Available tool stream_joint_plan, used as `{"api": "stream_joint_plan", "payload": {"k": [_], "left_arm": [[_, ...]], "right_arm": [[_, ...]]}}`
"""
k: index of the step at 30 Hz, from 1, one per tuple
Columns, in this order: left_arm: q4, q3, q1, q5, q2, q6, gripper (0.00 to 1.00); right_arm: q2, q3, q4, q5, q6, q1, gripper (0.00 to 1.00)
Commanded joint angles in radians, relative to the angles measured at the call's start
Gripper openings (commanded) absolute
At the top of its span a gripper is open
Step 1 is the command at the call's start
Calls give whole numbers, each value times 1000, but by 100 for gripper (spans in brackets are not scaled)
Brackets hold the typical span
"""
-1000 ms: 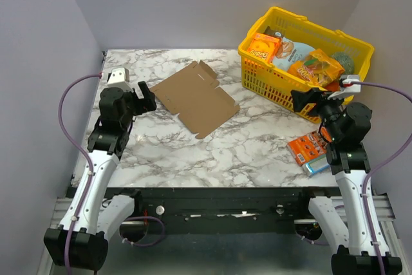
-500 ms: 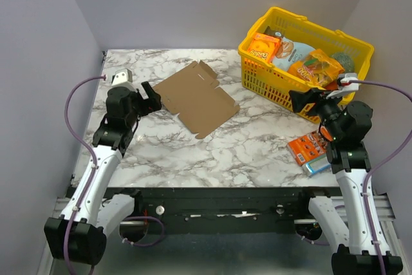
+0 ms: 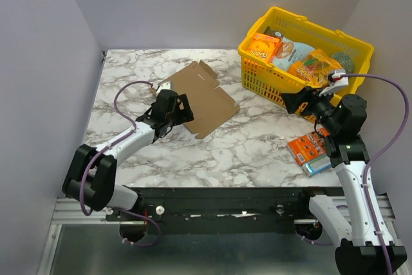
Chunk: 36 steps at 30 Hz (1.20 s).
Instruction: Fold the paper box
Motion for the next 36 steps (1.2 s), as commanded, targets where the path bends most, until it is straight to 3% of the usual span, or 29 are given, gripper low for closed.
{"api": "stream_joint_plan", "payload": {"k": [1, 9, 16, 22, 30, 36], "left_arm": [[102, -26, 74, 20, 70, -139, 99], [177, -86, 163, 13, 105, -171, 99], [253, -91, 177, 57, 185, -182, 99], [293, -53, 180, 60, 268, -177, 91], [397, -71, 275, 16, 329, -216, 87], [426, -22, 288, -1, 371, -180, 77]], "right_arm": [[-18, 39, -61, -23, 3, 6, 87], [-16, 34, -81, -14, -17, 6, 87], [-12, 39, -83, -16, -13, 4, 87], [-13, 44, -90, -17, -10, 4, 87], [-20, 54, -107, -14, -15, 26, 87], [-12, 64, -110, -22, -12, 29, 87]]}}
